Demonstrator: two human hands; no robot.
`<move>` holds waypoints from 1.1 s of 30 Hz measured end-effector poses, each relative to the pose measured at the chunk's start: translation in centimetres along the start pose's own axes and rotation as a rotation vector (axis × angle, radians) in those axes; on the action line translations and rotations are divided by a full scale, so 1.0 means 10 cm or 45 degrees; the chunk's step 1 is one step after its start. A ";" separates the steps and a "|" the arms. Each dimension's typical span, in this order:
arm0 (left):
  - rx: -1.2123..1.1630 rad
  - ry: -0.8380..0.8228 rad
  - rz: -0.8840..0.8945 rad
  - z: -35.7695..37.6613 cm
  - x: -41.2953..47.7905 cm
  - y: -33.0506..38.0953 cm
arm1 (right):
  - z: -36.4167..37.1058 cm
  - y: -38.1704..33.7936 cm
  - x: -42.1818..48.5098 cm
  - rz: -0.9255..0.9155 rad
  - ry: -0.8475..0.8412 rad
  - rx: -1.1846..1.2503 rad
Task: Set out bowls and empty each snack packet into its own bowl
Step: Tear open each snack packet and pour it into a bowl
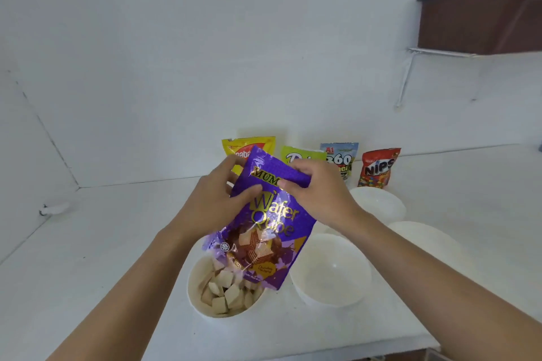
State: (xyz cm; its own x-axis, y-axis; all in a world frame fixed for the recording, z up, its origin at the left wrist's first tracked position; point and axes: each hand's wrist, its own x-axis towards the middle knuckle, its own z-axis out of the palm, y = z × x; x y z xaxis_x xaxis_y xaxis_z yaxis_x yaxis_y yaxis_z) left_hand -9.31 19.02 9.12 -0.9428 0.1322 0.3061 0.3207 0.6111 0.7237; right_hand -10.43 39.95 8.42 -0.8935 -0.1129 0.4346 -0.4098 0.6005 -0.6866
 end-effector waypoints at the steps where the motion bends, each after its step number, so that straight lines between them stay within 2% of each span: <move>1: -0.050 -0.008 0.072 0.04 0.04 0.09 | -0.07 -0.03 -0.03 -0.021 0.022 -0.055; 5: -0.181 -0.150 0.432 0.21 0.12 0.44 | -0.38 -0.12 -0.21 -0.115 0.119 -0.345; 8: -0.174 -0.147 0.599 0.39 0.18 0.61 | -0.61 -0.11 -0.38 -0.089 0.286 -0.473; 12: -0.249 -0.080 0.642 0.70 0.20 0.78 | -0.93 0.00 -0.66 -0.063 0.509 -0.615; 16: -0.351 -0.058 0.652 1.05 0.06 1.05 | -1.23 0.18 -0.97 -0.057 0.603 -0.722; 24: -0.233 -0.153 0.698 1.73 -0.37 1.67 | -1.98 0.61 -1.66 -0.102 0.505 -0.799; 33: -0.126 -0.233 0.521 3.18 -1.30 2.18 | -2.87 1.66 -2.87 -0.074 0.177 -0.632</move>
State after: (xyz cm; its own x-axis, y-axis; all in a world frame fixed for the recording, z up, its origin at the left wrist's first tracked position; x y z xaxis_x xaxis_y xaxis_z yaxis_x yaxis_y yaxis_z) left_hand 7.05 55.48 1.22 -0.7346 0.4882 0.4712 0.6688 0.4039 0.6242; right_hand 13.68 75.86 1.33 -0.8252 -0.0708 0.5604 -0.2914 0.9033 -0.3149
